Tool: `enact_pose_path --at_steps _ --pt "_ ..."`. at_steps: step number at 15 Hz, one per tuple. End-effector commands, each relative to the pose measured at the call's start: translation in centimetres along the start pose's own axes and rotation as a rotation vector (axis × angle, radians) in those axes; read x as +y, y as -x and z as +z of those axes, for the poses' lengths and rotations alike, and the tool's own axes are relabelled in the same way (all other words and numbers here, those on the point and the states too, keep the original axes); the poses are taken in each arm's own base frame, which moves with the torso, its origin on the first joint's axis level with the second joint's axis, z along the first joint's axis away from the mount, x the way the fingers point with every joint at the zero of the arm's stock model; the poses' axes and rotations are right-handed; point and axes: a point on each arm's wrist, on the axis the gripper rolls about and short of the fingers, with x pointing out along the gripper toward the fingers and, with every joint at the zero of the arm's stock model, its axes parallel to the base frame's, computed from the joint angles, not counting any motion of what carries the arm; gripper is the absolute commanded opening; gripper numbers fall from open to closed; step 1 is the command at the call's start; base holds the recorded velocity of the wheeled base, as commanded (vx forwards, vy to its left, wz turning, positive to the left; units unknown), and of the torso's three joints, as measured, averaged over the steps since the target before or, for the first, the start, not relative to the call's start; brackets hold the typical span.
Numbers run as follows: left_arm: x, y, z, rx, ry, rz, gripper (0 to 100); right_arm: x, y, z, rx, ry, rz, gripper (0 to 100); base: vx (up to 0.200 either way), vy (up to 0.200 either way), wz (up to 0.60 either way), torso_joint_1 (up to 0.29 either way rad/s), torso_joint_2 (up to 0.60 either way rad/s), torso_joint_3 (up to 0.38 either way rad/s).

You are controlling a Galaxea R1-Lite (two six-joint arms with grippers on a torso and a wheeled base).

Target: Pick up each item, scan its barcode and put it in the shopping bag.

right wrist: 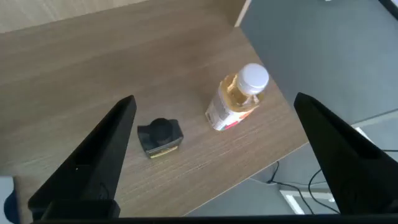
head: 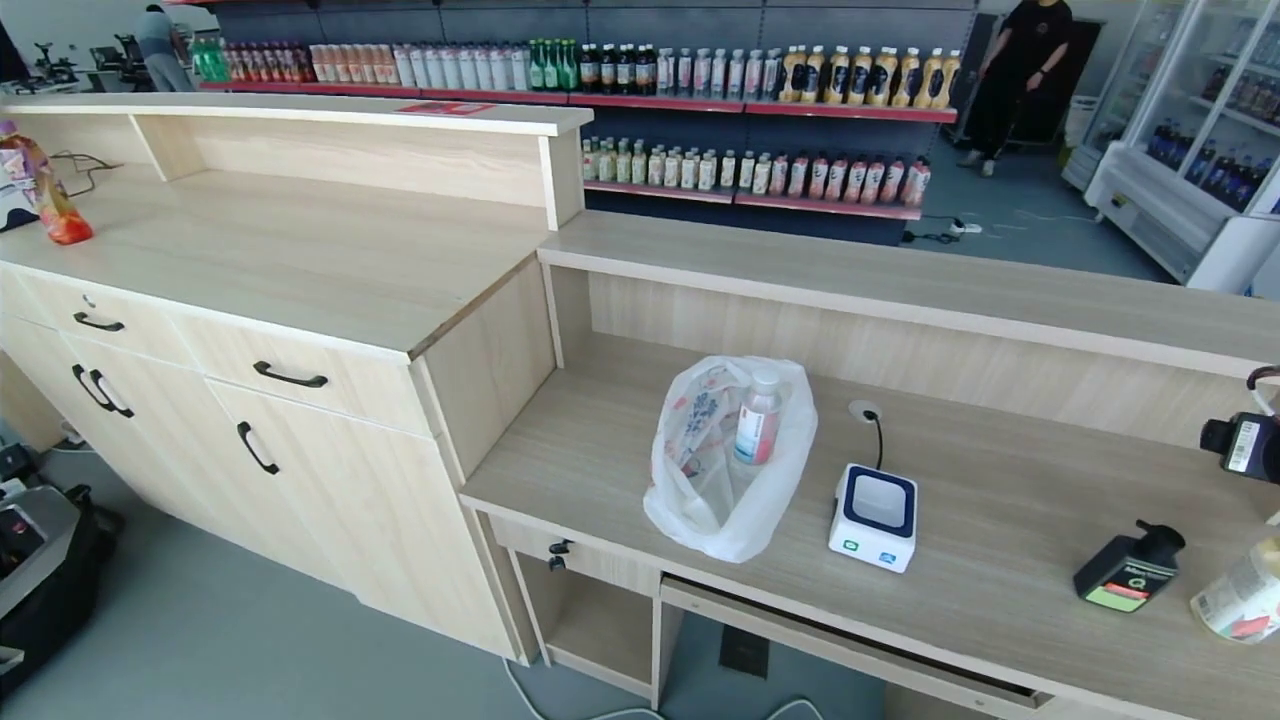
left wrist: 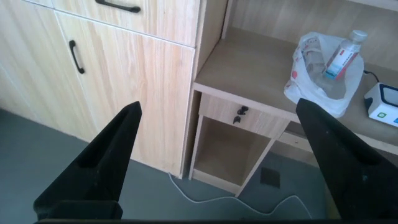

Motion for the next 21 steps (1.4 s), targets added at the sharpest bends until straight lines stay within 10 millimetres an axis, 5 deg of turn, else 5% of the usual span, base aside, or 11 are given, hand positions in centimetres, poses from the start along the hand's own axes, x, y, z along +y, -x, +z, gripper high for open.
enact_pose_path --at_steps 1,5,8,21 --pt "0.0 0.0 0.0 -0.001 0.000 0.001 100 -0.7 -1.6 -1.2 0.073 -0.080 -0.069 100 0.000 0.000 0.00 0.000 0.00 0.000" --pt "0.0 0.0 0.0 -0.001 0.000 -0.001 100 3.1 -5.1 -4.8 0.182 -0.239 0.044 100 0.000 0.000 0.00 0.000 0.00 0.000" --pt "0.0 0.0 0.0 -0.001 0.000 0.001 100 4.8 -6.2 -7.6 0.259 -0.188 0.027 100 0.000 0.000 0.00 0.000 0.00 0.000" --pt "0.0 0.0 0.0 -0.001 0.000 0.001 100 8.0 -8.7 -11.7 0.279 -0.113 -0.015 100 0.000 0.000 0.00 0.000 0.00 0.000"
